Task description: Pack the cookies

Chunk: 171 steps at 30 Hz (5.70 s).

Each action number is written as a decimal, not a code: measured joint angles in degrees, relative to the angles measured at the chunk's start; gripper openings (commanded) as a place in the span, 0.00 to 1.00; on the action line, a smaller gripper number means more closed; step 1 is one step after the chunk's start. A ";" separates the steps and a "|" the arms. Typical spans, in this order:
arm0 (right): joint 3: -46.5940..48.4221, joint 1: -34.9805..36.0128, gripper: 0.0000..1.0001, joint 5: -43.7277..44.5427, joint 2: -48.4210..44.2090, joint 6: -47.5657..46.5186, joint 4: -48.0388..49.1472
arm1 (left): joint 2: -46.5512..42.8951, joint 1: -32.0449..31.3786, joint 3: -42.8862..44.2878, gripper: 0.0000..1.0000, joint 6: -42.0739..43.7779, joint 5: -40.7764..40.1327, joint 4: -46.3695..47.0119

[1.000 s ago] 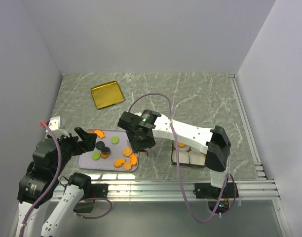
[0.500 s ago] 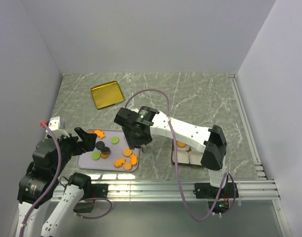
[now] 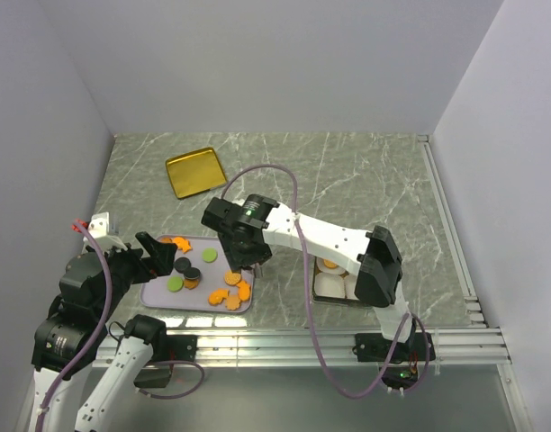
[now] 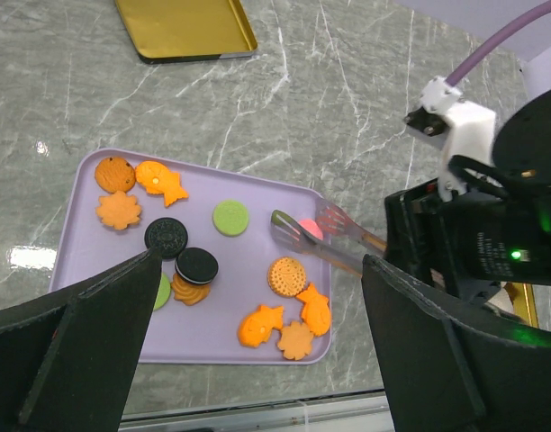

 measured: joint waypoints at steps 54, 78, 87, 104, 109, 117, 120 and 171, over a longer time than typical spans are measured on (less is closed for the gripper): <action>11.23 -0.44 0.49 -0.98 -0.42 0.92 -5.95 | -0.66 0.00 -0.33 0.99 0.02 0.02 0.02; -33.94 -20.72 0.50 4.20 -46.56 4.81 -7.54 | 0.28 -0.96 -0.76 1.00 0.44 0.48 0.39; -41.03 -25.97 0.52 6.16 -53.66 5.46 -7.65 | 0.50 -1.99 -0.85 0.99 0.44 0.48 0.44; -47.54 -30.36 0.51 6.56 -54.71 5.60 -7.50 | 0.52 -4.02 -0.85 0.99 0.42 0.46 0.44; -47.19 -30.38 0.51 6.45 -54.95 5.55 -7.50 | 0.52 -4.07 -0.85 0.99 0.42 0.46 0.44; -45.31 -30.40 0.49 5.97 -55.04 5.16 -7.74 | 0.52 -4.07 -0.85 0.99 0.42 0.46 0.44; -42.56 -30.40 0.49 5.07 -54.86 4.70 -7.61 | 0.52 -4.07 -0.85 0.99 0.42 0.46 0.44; 5.51 1.81 0.55 -18.40 2.60 0.42 9.16 | 0.44 -4.26 -0.85 0.99 0.33 -0.17 0.42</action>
